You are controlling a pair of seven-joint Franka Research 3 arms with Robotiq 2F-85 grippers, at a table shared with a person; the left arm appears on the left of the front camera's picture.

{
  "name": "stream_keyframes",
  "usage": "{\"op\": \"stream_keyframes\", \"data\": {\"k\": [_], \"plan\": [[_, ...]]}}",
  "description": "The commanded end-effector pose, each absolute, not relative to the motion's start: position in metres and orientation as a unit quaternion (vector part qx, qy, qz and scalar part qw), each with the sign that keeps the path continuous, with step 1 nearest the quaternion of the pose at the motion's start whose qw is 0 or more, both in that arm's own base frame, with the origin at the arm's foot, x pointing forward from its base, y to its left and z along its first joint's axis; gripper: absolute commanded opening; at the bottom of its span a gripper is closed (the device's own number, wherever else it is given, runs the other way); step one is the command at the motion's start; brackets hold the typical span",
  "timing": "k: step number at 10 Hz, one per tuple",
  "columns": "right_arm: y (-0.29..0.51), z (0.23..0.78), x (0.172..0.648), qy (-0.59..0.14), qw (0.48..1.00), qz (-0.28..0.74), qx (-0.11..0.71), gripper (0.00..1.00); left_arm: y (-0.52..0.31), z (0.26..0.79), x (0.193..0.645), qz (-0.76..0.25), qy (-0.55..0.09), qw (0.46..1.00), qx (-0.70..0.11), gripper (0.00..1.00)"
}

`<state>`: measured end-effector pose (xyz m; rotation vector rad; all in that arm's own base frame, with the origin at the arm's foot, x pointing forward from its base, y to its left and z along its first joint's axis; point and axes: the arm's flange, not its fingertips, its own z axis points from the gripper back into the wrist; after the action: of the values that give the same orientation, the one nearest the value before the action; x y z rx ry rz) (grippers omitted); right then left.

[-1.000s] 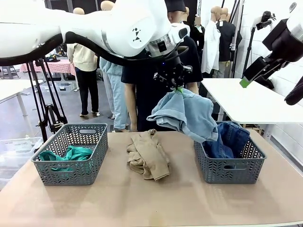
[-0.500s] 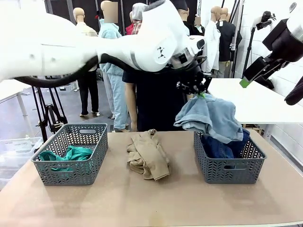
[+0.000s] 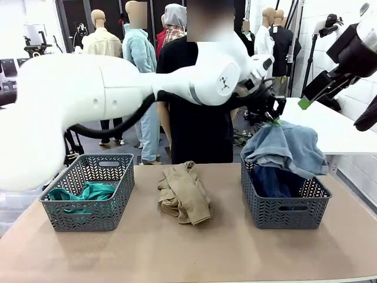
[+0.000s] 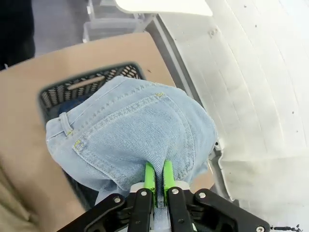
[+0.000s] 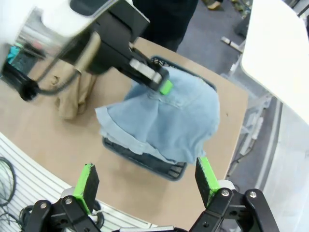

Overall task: Sort the tops and bottoms.
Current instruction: Sort the clothes according to human instructions.

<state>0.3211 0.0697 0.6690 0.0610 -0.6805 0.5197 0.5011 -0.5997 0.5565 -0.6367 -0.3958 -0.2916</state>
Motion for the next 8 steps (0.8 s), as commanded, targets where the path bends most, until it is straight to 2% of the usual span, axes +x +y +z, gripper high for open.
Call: {"op": "stream_keyframes", "data": {"k": [1, 8], "plan": [[0.071, 0.668, 0.321, -0.327, 0.911, 0.251, 0.024, 1.0, -0.621, 0.547, 0.512, -0.124, -0.169, 0.92, -0.331, 0.0], [0.071, 0.668, 0.321, -0.327, 0.911, 0.251, 0.024, 1.0, -0.642, 0.427, 0.504, -0.128, -0.153, 0.954, -0.223, 0.0]]}}
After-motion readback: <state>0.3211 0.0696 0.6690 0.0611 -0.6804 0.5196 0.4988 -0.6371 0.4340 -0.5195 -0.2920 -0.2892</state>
